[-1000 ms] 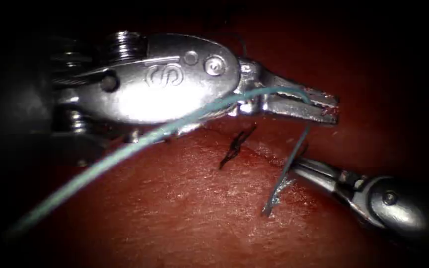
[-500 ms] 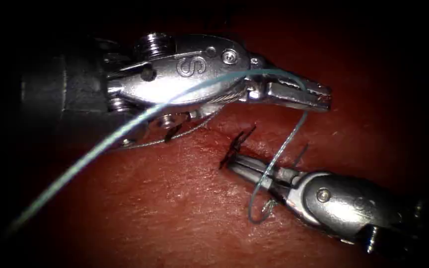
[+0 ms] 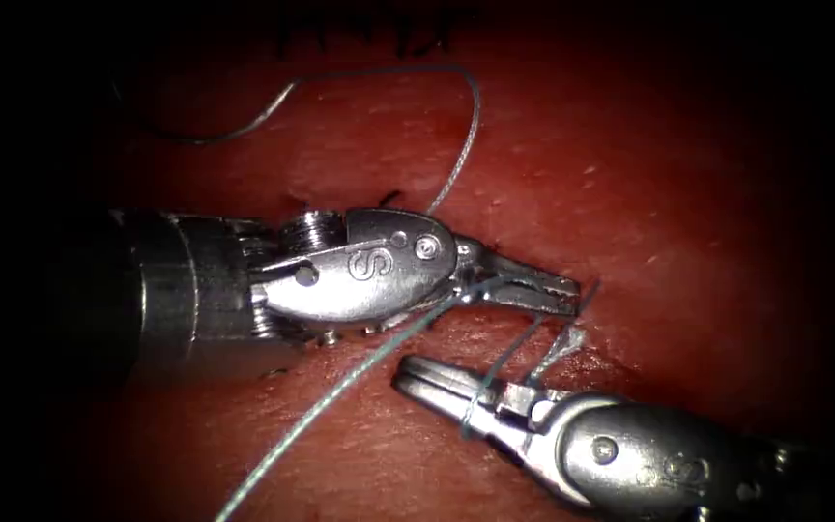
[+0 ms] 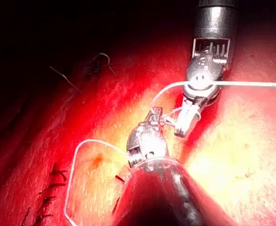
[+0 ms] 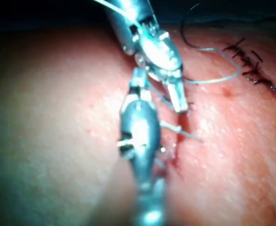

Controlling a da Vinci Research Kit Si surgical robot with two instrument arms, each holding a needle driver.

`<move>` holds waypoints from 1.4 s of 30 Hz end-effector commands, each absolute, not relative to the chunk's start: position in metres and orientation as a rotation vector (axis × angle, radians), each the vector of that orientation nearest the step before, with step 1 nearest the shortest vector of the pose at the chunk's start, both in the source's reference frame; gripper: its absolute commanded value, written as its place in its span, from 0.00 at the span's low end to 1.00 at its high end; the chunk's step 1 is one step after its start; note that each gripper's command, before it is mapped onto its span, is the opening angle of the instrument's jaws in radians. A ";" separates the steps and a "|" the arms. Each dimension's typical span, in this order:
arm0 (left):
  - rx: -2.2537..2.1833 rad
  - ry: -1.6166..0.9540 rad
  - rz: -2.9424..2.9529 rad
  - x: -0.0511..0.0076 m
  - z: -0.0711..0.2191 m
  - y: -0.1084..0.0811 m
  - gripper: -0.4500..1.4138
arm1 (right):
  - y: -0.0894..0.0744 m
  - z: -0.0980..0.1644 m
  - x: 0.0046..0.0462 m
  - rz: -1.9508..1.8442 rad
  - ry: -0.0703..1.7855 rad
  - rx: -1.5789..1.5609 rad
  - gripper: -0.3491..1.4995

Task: Wound Closure
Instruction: Left gripper wraps thread counter-clockwise around right hand once

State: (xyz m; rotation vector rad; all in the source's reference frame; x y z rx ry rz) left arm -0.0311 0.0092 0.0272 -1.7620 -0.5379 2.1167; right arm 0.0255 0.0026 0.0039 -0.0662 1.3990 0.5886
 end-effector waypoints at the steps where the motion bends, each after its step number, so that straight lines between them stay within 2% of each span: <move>1: -1.768 -0.542 2.112 -0.0314 0.028 0.009 0.00 | 0.002 0.004 0.0257 0.589 1.412 -0.067 0.09; 6: -1.781 -0.483 2.075 -0.0296 0.027 0.008 0.00 | 0.001 0.004 0.0240 0.707 1.441 -0.114 0.09; 9: -1.780 -0.448 2.059 -0.0290 0.027 0.007 0.00 | 0.001 0.004 0.0234 0.810 1.435 -0.101 0.15; 13: -1.784 -0.419 2.038 -0.0283 0.026 0.005 0.00 | 0.000 0.004 0.0224 0.966 1.403 -0.073 0.11; 15: -1.782 -0.414 2.036 -0.0283 0.025 0.004 0.00 | 0.000 0.004 0.0222 1.011 1.396 -0.062 0.17; 16: -1.783 -0.406 2.031 -0.0284 0.025 0.004 0.00 | 0.000 0.004 0.0222 1.020 1.392 -0.064 0.23; 17: -1.783 -0.399 2.029 -0.0286 0.025 0.003 0.00 | 0.000 0.004 0.0223 1.028 1.389 -0.066 0.33; 18: -1.779 -0.390 2.031 -0.0288 0.025 0.003 0.00 | 0.000 0.004 0.0224 1.033 1.393 -0.064 0.35; 19: -1.781 -0.388 2.034 -0.0290 0.025 0.002 0.00 | 0.000 0.004 0.0224 1.032 1.393 -0.064 0.32; 20: -1.778 -0.389 2.034 -0.0291 0.026 0.002 0.00 | 0.000 0.004 0.0224 1.043 1.398 -0.049 0.22; 26: -1.774 -0.388 2.036 -0.0286 0.025 0.000 0.00 | -0.001 0.005 0.0221 1.263 1.374 0.056 0.19; 27: -1.774 -0.387 2.036 -0.0285 0.025 0.000 0.00 | -0.001 0.005 0.0221 1.310 1.357 0.084 0.21; 31: -1.765 -0.384 2.032 -0.0288 0.024 -0.001 0.00 | -0.001 0.006 0.0219 1.455 1.180 0.141 0.39; 34: -1.762 -0.385 2.029 -0.0289 0.024 -0.001 0.00 | -0.002 0.006 0.0218 1.482 1.159 0.135 0.39; 39: -1.775 -0.363 2.039 -0.0294 0.022 0.000 0.00 | -0.002 0.006 0.0219 1.517 1.140 0.116 0.44; 42: -1.784 -0.345 2.046 -0.0299 0.021 0.001 0.00 | -0.003 0.005 0.0219 1.564 1.131 0.104 0.43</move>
